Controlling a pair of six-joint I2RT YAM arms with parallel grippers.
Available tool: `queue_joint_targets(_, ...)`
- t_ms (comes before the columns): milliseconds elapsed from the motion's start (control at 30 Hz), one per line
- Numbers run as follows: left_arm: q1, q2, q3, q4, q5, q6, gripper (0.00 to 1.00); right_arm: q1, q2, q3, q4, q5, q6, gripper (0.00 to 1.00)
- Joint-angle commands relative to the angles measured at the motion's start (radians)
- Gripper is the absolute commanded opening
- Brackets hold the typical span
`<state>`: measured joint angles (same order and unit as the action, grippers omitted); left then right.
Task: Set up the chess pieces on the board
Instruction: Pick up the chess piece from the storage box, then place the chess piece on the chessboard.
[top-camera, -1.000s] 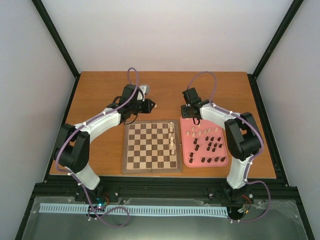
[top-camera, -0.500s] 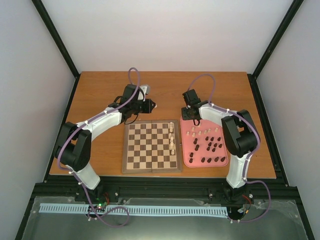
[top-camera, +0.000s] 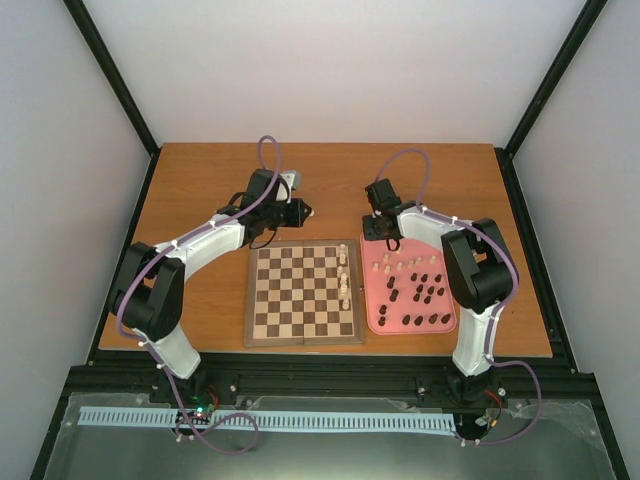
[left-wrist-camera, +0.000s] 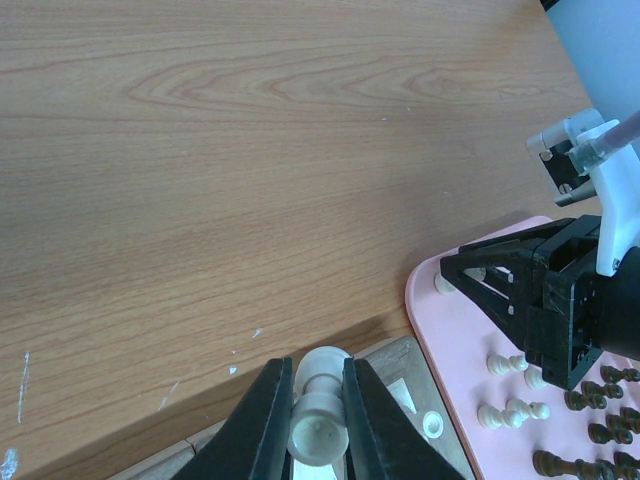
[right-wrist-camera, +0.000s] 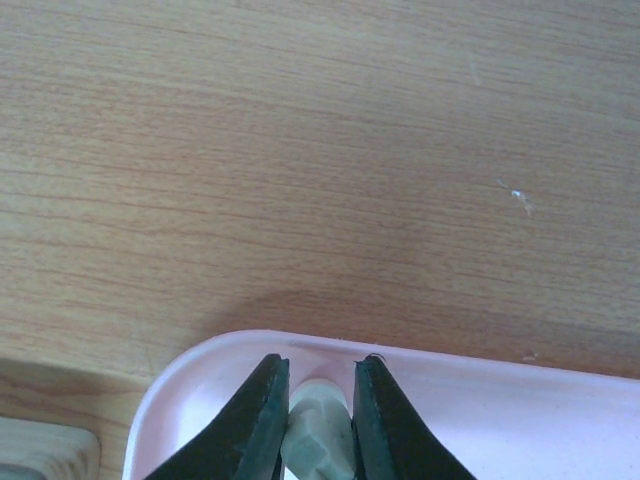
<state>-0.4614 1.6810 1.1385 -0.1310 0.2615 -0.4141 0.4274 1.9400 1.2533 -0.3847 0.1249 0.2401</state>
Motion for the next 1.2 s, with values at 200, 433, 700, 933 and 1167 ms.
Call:
queue_joint_targets(200,-0.002,0.003,0.041,-0.009,0.002,0.018,0.01,0.028,-0.154,-0.014,-0.035,0.003,0.035,0.14)
queue_joint_targets(433,-0.001,0.0,0.041,-0.012,0.004,0.019,0.01,0.193,-0.334,-0.045,-0.16,0.096,0.056,0.14)
queue_joint_targets(700,-0.002,-0.004,0.049,-0.021,-0.008,0.026,0.01,0.439,-0.581,-0.161,-0.31,0.16,0.104,0.14)
queue_joint_targets(933,-0.002,-0.008,0.042,-0.019,-0.007,0.024,0.01,0.568,-0.765,-0.313,-0.359,0.091,0.184,0.14)
queue_joint_targets(1167,-0.002,-0.007,0.04,-0.016,-0.008,0.02,0.01,0.639,-0.745,-0.428,-0.293,0.083,0.24,0.14)
